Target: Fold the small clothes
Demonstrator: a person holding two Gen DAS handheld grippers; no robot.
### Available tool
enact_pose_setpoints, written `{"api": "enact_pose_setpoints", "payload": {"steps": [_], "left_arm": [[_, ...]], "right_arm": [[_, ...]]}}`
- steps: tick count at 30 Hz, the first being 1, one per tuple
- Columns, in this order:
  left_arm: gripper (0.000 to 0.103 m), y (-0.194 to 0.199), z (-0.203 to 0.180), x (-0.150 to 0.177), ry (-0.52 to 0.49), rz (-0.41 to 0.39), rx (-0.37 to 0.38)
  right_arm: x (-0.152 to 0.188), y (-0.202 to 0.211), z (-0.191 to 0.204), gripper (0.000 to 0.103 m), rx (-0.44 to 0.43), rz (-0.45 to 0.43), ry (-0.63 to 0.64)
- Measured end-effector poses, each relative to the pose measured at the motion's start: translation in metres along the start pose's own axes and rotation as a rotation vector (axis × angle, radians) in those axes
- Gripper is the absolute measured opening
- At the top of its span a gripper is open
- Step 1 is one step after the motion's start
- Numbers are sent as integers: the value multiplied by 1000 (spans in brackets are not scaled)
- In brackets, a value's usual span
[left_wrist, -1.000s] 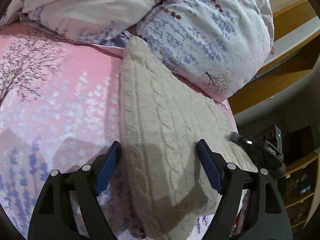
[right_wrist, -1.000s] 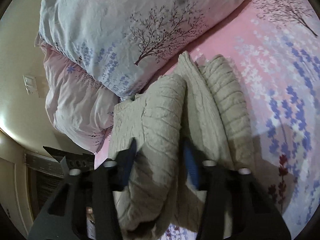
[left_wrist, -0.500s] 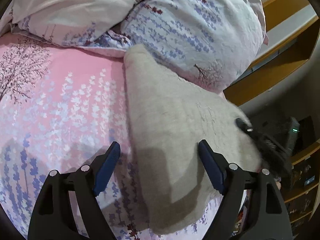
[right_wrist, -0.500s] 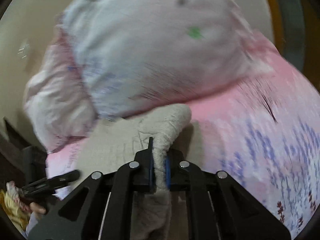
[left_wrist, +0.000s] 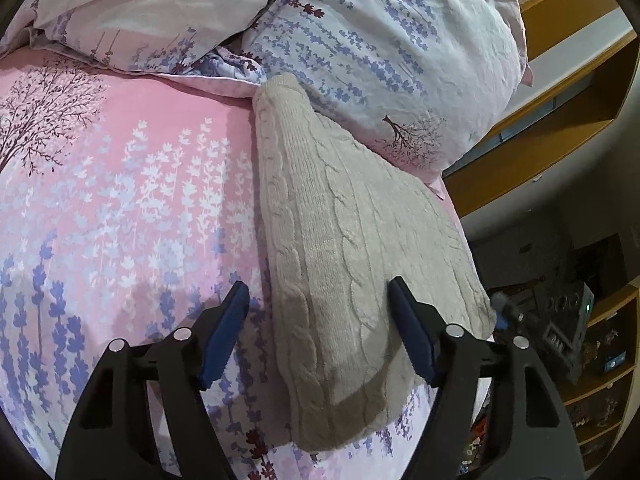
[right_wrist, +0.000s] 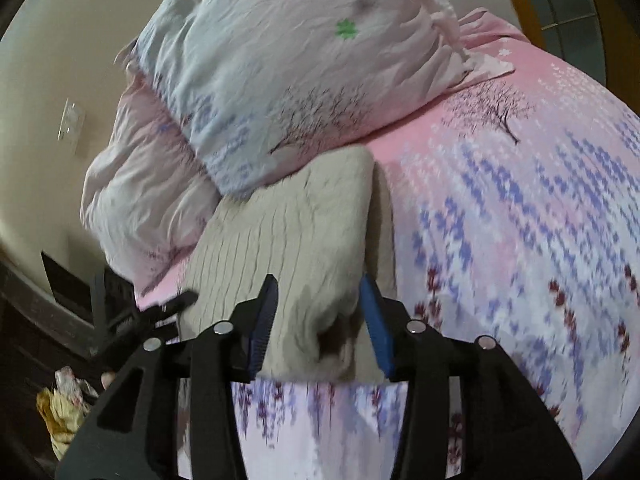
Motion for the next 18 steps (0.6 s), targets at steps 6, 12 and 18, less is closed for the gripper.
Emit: {"api": "enact_pose_setpoints", "payload": {"steps": [6, 12, 18], "left_arm": [[47, -2, -11, 5, -39, -28, -7], [42, 3, -6, 10, -28, -37, 21], [54, -1, -1, 6, 6, -23, 31]], "right_arm": [[9, -2, 3, 12, 41, -14, 46], [25, -3, -9, 11, 120, -13, 49], [28, -12, -16, 35, 145, 8, 43]]}}
Point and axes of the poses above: each gripper's, at about its wrist camera, not at the fingertips, and y roughly against the way its jaws point, z to its left, x to its underside, the point moved 2 cm from there along -y, roughly the way its jaws point, and after that the axes turned 3 degrees about x, right-handed, at the moved point
